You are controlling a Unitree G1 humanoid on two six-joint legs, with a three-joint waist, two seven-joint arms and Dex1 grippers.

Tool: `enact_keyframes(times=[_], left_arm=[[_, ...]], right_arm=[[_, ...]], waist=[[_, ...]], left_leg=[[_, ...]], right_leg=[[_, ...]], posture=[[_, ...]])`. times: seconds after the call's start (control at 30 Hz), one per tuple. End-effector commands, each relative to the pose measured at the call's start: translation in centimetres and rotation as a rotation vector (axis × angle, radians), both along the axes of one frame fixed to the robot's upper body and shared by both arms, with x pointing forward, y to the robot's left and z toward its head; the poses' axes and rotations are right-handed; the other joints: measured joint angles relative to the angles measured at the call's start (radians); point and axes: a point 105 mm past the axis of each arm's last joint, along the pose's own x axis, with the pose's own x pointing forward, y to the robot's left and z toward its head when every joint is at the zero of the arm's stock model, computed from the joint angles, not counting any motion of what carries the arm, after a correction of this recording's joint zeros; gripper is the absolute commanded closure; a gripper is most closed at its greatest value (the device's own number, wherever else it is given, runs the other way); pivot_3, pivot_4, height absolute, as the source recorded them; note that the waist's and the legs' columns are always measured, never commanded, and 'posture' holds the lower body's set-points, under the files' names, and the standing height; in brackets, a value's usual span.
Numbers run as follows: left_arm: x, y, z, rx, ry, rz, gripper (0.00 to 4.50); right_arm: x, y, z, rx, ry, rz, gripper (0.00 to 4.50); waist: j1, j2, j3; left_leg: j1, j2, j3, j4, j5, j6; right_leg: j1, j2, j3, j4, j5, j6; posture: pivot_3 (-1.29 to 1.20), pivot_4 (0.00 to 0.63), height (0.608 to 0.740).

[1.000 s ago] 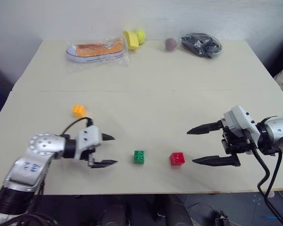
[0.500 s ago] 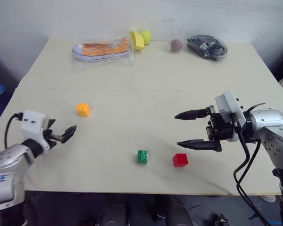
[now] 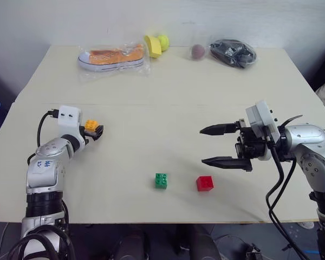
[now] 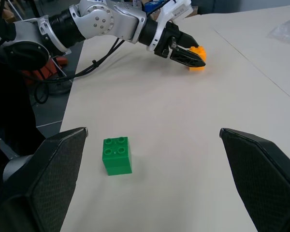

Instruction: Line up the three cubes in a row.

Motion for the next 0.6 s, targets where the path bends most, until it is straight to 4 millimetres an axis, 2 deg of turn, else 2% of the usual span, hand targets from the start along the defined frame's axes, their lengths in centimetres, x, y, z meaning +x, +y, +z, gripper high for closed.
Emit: enact_keyframes(times=[0.03,0.17,0.3,0.53,0.6], left_arm=[[0.5,-0.4,0.5,-0.002,-0.03,-0.023,0.04],[1.0,-0.4,-0.6,0.014,-0.009,-0.048,0.04],[1.3,0.4,-1.0,0.037,-0.013,-0.054,0.91],[1.5,0.2,-0.7,0.074,-0.031,-0.1,2.98],[1.3,0.6,-0.3,0.092,-0.037,-0.119,2.96]], right_arm=[[-0.5,0.3,1.0,0.017,-0.055,0.014,0.0],[-0.5,0.4,1.0,0.021,-0.058,0.015,0.0],[-0.5,0.6,1.0,0.023,-0.059,0.017,0.0],[-0.5,0.6,0.7,0.018,-0.057,0.022,0.0],[-0.6,0.5,0.7,0.011,-0.059,0.024,0.0]], waist=[[0.0,0.0,0.0],[0.001,0.0,0.0],[0.001,0.0,0.0],[0.0,0.0,0.0],[0.0,0.0,0.0]], left_leg=[[0.0,0.0,0.0,0.0,0.0,0.0],[0.0,0.0,0.0,0.0,0.0,0.0],[0.0,0.0,0.0,0.0,0.0,0.0],[0.0,0.0,0.0,0.0,0.0,0.0],[0.0,0.0,0.0,0.0,0.0,0.0]], right_leg=[[0.0,0.0,0.0,0.0,0.0,0.0],[0.0,0.0,0.0,0.0,0.0,0.0],[0.0,0.0,0.0,0.0,0.0,0.0],[0.0,0.0,0.0,0.0,0.0,0.0],[0.0,0.0,0.0,0.0,0.0,0.0]], posture=[[0.0,0.15,0.74],[0.0,0.15,0.74],[0.0,0.15,0.74],[0.0,0.15,0.74],[0.0,0.15,0.74]])
